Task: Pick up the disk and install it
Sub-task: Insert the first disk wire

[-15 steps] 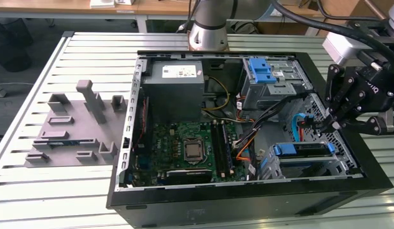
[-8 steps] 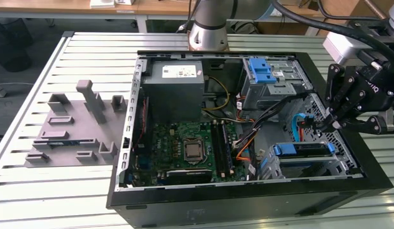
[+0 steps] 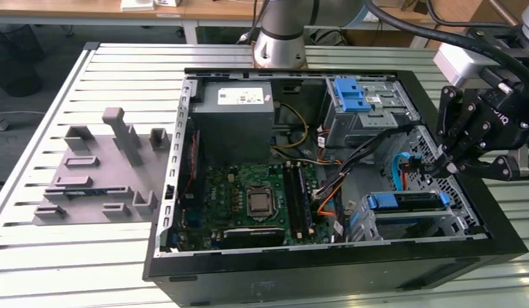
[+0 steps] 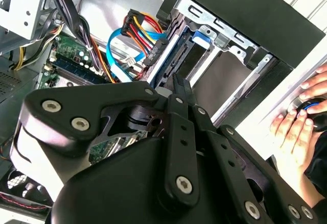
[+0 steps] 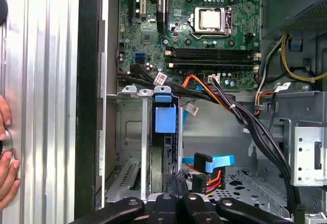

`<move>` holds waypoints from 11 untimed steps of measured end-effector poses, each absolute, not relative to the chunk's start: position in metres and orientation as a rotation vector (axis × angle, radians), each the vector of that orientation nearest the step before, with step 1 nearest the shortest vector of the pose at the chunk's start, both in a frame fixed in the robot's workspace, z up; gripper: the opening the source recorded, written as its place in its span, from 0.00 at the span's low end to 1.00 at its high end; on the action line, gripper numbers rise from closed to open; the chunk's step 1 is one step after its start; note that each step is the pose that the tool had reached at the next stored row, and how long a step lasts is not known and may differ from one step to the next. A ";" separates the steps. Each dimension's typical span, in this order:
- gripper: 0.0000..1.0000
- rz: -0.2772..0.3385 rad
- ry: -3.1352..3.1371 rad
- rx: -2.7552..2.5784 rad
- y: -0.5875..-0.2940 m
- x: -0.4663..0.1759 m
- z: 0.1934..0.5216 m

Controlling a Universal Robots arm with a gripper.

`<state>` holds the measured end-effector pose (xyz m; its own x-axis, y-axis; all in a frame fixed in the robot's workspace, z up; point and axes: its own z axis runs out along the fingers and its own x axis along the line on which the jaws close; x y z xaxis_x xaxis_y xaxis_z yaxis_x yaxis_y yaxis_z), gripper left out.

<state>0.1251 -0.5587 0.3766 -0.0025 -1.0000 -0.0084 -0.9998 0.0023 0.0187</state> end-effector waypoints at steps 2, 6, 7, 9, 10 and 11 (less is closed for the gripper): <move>0.11 -0.026 -2.220 2.214 -0.558 0.125 0.377; 0.11 -0.025 -2.220 2.215 -0.553 0.125 0.376; 0.11 -0.025 -2.220 2.215 -0.551 0.125 0.376; 0.11 -0.024 -2.220 2.215 -0.548 0.126 0.376; 0.11 -0.025 -2.220 2.215 -0.547 0.127 0.375; 0.11 -0.025 -2.220 2.215 -0.546 0.127 0.375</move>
<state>0.1269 -0.5462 0.3749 -0.0026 -1.0000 -0.0074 -0.9999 0.0025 0.0150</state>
